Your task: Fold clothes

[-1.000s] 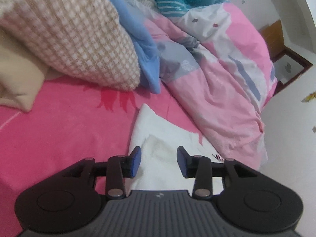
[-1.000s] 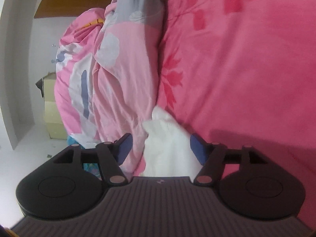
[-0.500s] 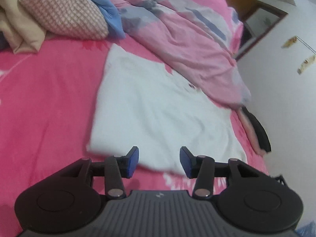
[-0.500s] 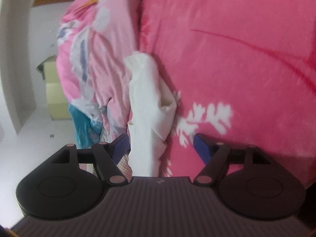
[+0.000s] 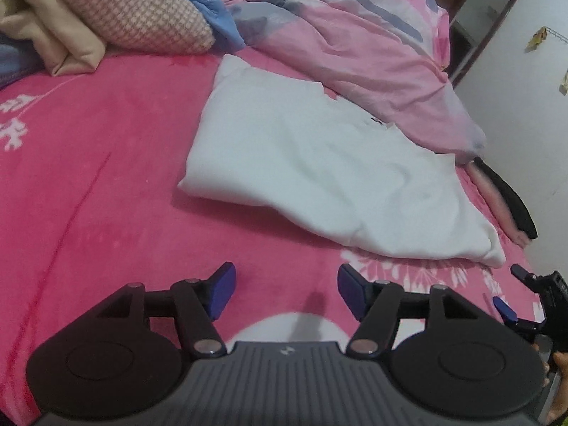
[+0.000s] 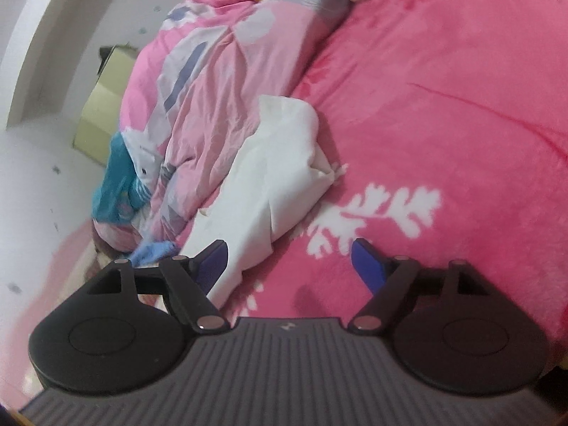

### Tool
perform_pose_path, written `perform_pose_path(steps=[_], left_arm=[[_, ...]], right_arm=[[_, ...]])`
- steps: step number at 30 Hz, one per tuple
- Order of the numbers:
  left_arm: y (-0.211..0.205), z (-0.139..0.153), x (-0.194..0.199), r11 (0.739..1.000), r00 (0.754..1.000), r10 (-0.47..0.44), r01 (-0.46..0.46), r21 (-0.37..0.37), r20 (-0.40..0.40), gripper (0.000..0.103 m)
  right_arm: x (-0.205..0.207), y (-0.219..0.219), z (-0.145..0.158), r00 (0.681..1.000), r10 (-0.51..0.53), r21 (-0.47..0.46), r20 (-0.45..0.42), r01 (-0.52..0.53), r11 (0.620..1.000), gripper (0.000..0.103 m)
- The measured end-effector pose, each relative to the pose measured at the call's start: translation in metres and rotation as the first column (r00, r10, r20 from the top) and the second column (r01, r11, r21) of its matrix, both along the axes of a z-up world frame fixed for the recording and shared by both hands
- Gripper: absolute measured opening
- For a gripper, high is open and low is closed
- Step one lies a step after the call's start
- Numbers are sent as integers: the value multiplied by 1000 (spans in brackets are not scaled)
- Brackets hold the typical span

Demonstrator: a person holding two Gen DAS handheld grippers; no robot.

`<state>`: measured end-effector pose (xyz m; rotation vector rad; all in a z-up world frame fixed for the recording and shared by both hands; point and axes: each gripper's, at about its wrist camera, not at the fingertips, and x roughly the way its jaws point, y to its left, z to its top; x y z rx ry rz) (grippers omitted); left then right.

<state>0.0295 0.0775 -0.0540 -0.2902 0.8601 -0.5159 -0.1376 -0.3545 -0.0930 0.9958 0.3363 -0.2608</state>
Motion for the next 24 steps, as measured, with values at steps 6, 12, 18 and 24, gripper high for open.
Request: perform_pose_path(steps=[6, 12, 18, 24], left_arm=[[-9, -5, -5, 999, 1000, -10, 9, 43, 26, 81], [-17, -6, -1, 999, 1000, -22, 22, 28, 12, 97], [-29, -6, -3, 997, 999, -25, 23, 72, 27, 103], [-29, -5, -5, 998, 1000, 4, -5, 56, 22, 103]], right_arm=[[3, 7, 1, 1000, 12, -72, -16, -13, 997, 84], [9, 17, 4, 999, 11, -124, -33, -15, 992, 91], [13, 24, 5, 999, -5, -145, -36, -1, 989, 98], [14, 26, 10, 998, -13, -111, -68, 6, 994, 98]])
